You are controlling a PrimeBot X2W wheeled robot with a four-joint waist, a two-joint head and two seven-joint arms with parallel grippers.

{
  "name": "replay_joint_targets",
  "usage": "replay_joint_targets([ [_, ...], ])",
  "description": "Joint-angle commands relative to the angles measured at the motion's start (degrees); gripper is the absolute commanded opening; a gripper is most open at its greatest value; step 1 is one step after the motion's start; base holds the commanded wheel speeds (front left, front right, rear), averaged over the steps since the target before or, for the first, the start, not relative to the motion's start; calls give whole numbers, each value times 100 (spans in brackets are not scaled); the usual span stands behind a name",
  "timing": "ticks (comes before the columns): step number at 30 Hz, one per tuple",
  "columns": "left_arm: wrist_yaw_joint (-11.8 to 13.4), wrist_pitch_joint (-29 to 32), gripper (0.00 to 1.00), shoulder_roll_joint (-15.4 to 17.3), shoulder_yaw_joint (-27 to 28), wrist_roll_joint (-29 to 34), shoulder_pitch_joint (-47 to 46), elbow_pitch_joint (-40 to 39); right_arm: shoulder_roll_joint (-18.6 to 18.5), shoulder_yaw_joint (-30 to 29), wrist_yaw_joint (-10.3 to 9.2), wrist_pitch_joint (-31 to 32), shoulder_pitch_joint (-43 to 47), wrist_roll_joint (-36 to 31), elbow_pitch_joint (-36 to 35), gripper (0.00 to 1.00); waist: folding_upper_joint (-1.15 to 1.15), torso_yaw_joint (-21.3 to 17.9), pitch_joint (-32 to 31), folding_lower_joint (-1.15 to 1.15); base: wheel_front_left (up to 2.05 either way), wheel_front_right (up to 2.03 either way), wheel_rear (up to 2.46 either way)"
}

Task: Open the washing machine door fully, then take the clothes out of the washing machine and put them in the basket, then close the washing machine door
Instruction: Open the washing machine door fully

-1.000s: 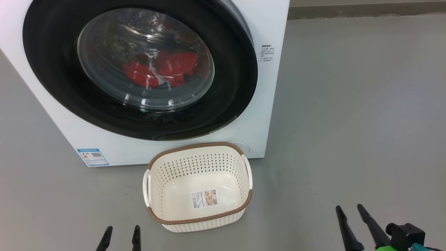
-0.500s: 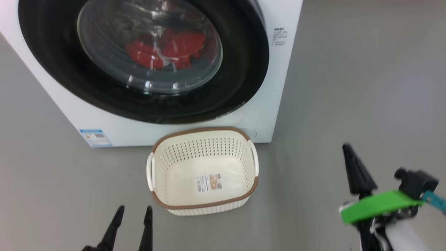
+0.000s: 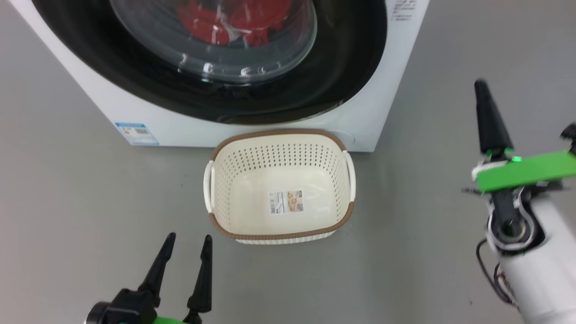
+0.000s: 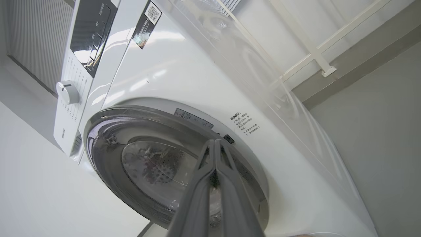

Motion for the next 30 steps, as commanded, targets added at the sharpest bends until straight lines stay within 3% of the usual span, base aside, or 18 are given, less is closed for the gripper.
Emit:
replay_joint_targets([
  [1,20,-70,100,41,131,-60,-204,-138,-87,118,-4,44,-267,367,-201,0,0,151,212,0,0,0,0],
  [10,19,-70,100,41,-61,-104,-521,-131,-462,86,-4,496,-1096,1805,-245,0,0,372,624,0,0,0,0],
  [18,43,-70,100,41,-225,-169,-732,-95,-646,255,-4,1448,-1757,2487,-152,0,0,520,924,0,0,0,0],
  [30,77,-70,100,41,-389,-261,-933,-90,-810,-29,-4,2686,-2678,3155,248,0,0,701,1250,0,0,0,0],
])
